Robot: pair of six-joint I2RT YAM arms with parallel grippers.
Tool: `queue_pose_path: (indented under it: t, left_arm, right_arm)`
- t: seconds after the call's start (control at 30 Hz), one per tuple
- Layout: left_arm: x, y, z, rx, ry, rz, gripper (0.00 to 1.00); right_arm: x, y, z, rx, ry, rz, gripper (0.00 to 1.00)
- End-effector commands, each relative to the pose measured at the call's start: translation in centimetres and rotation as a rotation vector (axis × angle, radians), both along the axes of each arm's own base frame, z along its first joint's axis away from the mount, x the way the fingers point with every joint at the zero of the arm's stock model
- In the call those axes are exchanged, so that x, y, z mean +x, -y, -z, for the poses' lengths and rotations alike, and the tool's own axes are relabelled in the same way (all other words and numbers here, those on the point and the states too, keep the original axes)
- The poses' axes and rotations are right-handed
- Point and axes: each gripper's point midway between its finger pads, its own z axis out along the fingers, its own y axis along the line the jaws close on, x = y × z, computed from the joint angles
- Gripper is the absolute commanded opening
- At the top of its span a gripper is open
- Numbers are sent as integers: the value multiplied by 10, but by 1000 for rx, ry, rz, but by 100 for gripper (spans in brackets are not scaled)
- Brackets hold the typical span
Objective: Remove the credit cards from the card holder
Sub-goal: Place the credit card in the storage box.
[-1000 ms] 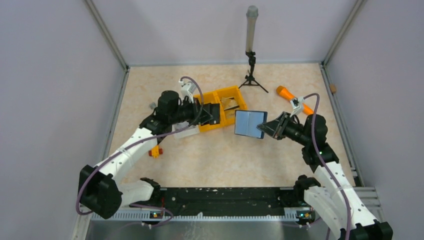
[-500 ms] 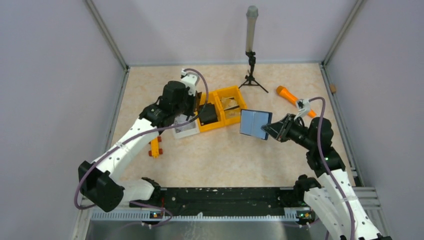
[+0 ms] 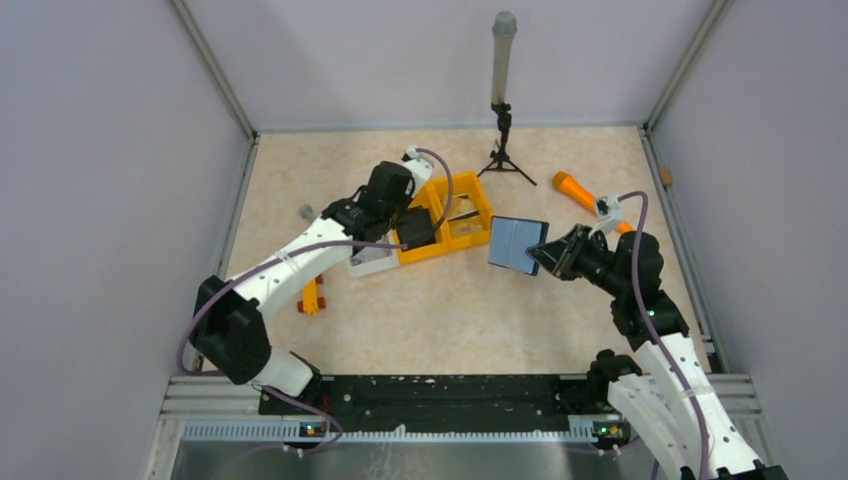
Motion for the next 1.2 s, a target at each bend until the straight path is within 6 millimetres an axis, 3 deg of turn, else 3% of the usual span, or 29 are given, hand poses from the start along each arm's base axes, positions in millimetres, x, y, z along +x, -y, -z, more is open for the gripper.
queue_pose_path:
  t: [0.0,0.43,0.67,0.93,1.1,1.13,1.17]
  left_arm:
    - [28,-7,-29,98,118,-43,0]
    - [62,9,33,444,-39,49,0]
    - [59,40,56,471,-2,202,0]
    - [56,52,73,450,-17,256,0]
    - [46,46,95,489,-82,248,0]
    - [45,46,98,488,-87,244,2]
    - [44,45,98,478,-90,238,12]
  right_arm:
    - [15,9,-51,9,162,69,0]
    - [34,13,-48,-38,184,101,0]
    - [38,14,-47,-46,189,107,0]
    - [38,16,-46,-62,187,117,0]
    - [36,17,-44,-60,183,117,0]
    - [36,16,-43,-59,179,116,0]
    - [35,16,-43,-56,178,115,0]
